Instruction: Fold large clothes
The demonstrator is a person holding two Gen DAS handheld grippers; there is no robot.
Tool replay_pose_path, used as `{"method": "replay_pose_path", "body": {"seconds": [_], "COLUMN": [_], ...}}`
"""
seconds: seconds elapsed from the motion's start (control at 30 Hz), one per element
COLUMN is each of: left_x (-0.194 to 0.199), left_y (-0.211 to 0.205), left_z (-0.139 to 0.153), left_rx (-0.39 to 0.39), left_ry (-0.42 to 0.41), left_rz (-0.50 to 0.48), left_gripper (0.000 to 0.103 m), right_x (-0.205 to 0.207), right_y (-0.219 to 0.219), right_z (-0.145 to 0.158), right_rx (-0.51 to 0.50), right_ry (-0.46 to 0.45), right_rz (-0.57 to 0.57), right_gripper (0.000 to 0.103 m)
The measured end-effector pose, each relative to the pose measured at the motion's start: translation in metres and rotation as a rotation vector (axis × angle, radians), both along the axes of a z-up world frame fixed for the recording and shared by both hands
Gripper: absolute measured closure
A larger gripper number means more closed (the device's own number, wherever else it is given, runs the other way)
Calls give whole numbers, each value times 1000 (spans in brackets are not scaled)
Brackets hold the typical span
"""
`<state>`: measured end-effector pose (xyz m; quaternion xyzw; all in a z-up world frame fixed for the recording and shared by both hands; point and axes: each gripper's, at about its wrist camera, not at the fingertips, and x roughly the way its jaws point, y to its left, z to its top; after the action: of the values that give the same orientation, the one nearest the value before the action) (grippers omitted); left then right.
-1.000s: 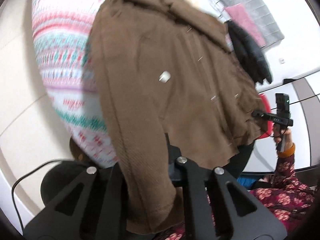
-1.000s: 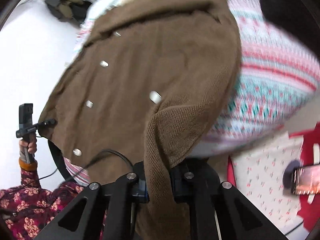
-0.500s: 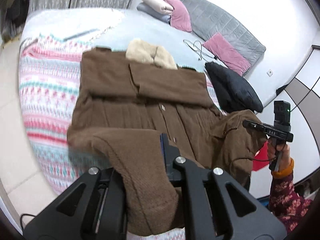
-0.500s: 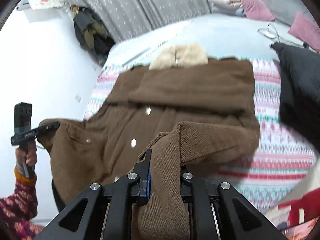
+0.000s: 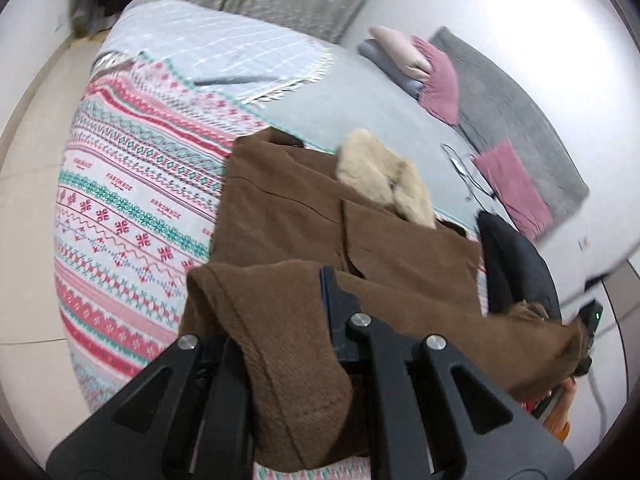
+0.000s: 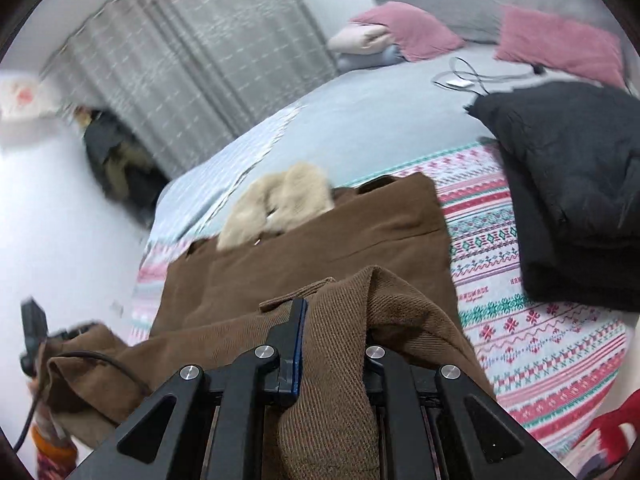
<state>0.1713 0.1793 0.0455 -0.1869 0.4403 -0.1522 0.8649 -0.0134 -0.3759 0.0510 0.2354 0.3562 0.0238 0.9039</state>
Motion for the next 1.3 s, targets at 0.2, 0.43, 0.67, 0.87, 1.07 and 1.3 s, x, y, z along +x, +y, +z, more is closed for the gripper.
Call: {"method": "replay_pose_path", "body": {"seconds": [0.2,0.43,0.67,0.87,1.07,1.3], "left_x": [46,69,44,17,-1,19], "left_y": [-2,-18,-23,-4,17,-1], "left_z": [-47,-96,-74,-31,-21,-59], "left_rx": [31,150,187,125,163,247], "left_ry": [44,70,-26,-127,-256,-124], "left_rz": [101,118,26,-37,21,-82], "left_gripper": [92,92,76,50,28,28], "right_x": [48,76,54,27,24,19], "right_y": [-24,-20,-22,-49,-48,-59], "right_z": [-49,-106,-84,-52,-42,-45], "right_rx": [-1,-56,-32,173,142,266], "right_ry": [87,141,97,-45,-49,-72], "right_rz": [-134,-175,-83,-66,-56,-30], "right_gripper": [91,90,75,70,70,65]}}
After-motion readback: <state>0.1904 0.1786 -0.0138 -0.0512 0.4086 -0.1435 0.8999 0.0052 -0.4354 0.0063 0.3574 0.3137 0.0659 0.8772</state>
